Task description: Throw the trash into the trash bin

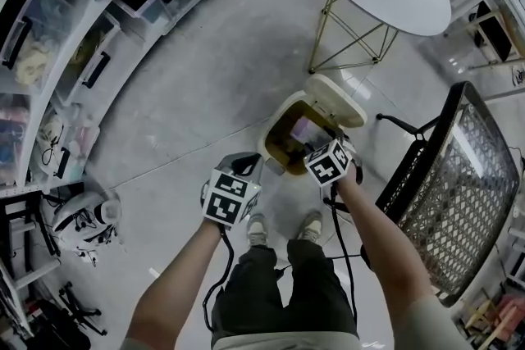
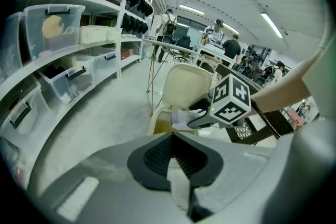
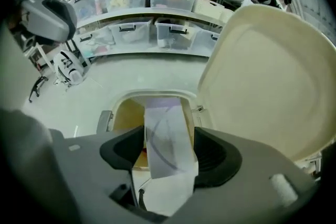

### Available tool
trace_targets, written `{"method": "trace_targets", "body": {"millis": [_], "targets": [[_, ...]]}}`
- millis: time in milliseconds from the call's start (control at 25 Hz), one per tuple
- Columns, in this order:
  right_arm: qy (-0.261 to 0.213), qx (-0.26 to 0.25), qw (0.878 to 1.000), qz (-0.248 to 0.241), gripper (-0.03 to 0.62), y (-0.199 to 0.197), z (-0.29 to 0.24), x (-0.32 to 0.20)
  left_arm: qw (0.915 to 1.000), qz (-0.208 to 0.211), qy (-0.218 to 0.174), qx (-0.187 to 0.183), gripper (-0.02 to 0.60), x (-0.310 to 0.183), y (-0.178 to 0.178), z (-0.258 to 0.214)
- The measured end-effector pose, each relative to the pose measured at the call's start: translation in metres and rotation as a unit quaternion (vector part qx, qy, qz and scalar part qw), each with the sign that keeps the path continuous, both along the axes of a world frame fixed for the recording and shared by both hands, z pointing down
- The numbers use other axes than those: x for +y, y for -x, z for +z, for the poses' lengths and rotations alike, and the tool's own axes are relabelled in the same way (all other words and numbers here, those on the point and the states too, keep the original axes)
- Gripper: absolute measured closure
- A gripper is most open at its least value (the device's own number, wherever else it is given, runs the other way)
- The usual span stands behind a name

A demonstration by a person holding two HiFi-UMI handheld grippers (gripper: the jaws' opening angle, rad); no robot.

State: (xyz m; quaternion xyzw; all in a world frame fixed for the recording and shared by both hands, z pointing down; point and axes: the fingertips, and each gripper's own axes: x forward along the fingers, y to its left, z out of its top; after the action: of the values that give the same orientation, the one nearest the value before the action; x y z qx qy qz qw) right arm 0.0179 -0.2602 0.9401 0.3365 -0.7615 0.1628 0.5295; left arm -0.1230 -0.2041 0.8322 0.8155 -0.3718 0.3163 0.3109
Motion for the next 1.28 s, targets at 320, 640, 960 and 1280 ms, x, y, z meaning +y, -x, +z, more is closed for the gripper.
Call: {"method": "trace_targets", "body": {"millis": [320, 640, 960, 1280], "targets": [[-0.014, -0.026, 0.998, 0.064, 0.336, -0.011, -0.008, -0.006, 0.9999, -0.007, 0.008, 0.0, 0.58, 0.005, 0.011, 0.003], [-0.027, -0.063, 0.994, 0.08, 0.427, -0.014, -0.08, 0.009, 1.0, -0.002, -0.003, -0.001, 0.58, 0.003, 0.018, -0.045], [-0.075, -0.127, 0.985, 0.091, 0.499, -0.008, -0.203, 0.019, 0.9989, -0.009, -0.046, 0.011, 0.58, -0.004, 0.022, -0.134], [-0.144, -0.196, 0.967, 0.071, 0.542, 0.013, -0.359, 0.027, 0.9926, -0.018, -0.119, 0.016, 0.58, -0.008, 0.032, -0.246]]}}
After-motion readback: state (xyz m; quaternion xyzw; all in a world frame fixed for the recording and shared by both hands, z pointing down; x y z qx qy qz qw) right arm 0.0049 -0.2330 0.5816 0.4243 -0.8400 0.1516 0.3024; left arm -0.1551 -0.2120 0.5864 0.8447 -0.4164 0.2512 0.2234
